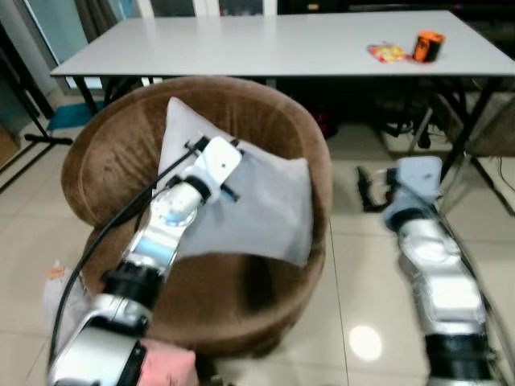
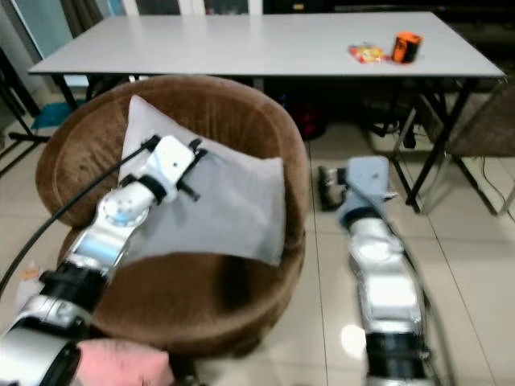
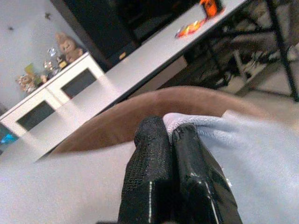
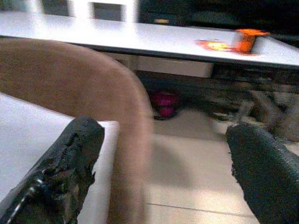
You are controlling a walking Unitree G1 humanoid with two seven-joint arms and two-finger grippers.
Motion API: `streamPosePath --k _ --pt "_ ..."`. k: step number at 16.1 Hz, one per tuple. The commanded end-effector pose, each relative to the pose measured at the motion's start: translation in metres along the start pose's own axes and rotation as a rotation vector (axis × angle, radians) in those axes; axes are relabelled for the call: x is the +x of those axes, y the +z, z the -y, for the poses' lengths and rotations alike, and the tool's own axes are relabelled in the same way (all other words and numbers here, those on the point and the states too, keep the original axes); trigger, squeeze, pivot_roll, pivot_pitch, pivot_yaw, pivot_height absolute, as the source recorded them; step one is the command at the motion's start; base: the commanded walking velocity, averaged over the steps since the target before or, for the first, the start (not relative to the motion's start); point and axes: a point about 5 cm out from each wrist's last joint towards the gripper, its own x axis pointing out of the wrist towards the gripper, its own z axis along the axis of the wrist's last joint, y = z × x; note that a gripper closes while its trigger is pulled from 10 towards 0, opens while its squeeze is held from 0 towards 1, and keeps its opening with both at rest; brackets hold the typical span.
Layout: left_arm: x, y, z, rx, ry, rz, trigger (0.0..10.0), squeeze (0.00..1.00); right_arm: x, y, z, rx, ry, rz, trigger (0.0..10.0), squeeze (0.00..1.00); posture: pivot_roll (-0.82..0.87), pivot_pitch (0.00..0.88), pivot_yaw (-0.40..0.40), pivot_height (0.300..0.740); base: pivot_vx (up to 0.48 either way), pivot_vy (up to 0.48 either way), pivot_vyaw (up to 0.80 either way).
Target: Move the pillow to the sofa from floor
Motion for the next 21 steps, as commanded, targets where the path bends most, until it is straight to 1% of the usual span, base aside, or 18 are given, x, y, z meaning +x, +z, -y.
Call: streamPosePath --k 1,4,6,11,13,15,17,18,20,21 --pt "0.005 0.017 -0.007 0.006 0.033 0.074 10.0 0.0 0.001 0.004 0.006 -0.017 -0.017 0.019 10.0 0.0 -0.12 0.0 0.065 0.74 0.352 0.0 0.0" --pt "0.005 0.017 -0.007 0.008 0.032 0.075 10.0 0.0 0.001 0.003 0.006 -0.019 -0.013 0.018 10.0 0.0 -0.12 0.0 0.066 0.74 0.337 0.0 0.0" --pt "0.003 0.015 -0.006 0.009 0.03 0.077 10.0 0.0 0.0 0.001 0.004 -0.037 0.004 0.013 10.0 0.0 -0.12 0.0 0.064 0.74 0.0 0.0 0.0" --pt "0.001 0.012 -0.004 0.013 0.026 0.069 10.0 0.0 -0.001 0.0 0.002 -0.043 0.027 0.005 10.0 0.0 -0.12 0.0 0.06 0.74 0.0 0.0 0.0" --pt "0.0 0.007 -0.001 0.013 0.011 0.054 10.0 0.0 0.0 0.0 0.003 -0.05 0.038 0.004 10.0 0.0 -0.12 0.0 0.059 0.74 0.0 0.0 0.0" --pt "0.0 -0.005 0.005 -0.001 -0.031 0.029 10.0 0.0 -0.001 0.0 0.003 -0.056 0.043 0.002 10.0 0.0 -0.12 0.0 0.057 0.74 0.0 0.0 0.0" --pt "0.003 -0.016 0.013 0.009 -0.066 0.0 10.0 0.0 -0.003 -0.001 0.005 -0.071 0.052 -0.004 10.0 0.0 -0.14 0.0 0.055 0.74 0.0 0.0 0.0" --pt "0.007 -0.019 0.017 0.01 -0.084 -0.017 10.0 0.0 -0.006 0.0 0.005 -0.085 0.062 -0.006 10.0 0.0 -0.15 0.0 0.053 0.74 0.0 0.0 0.0" --pt "0.018 -0.016 0.027 0.059 -0.143 -0.029 10.0 0.0 -0.011 0.0 0.01 -0.119 0.075 -0.023 10.0 0.0 -0.19 0.0 0.046 0.74 0.0 0.0 0.0" --pt "0.025 -0.011 0.029 0.07 -0.144 -0.019 10.0 0.0 -0.015 0.001 0.015 -0.136 0.071 -0.03 10.0 0.0 -0.21 0.0 0.038 0.74 0.0 0.0 0.0"
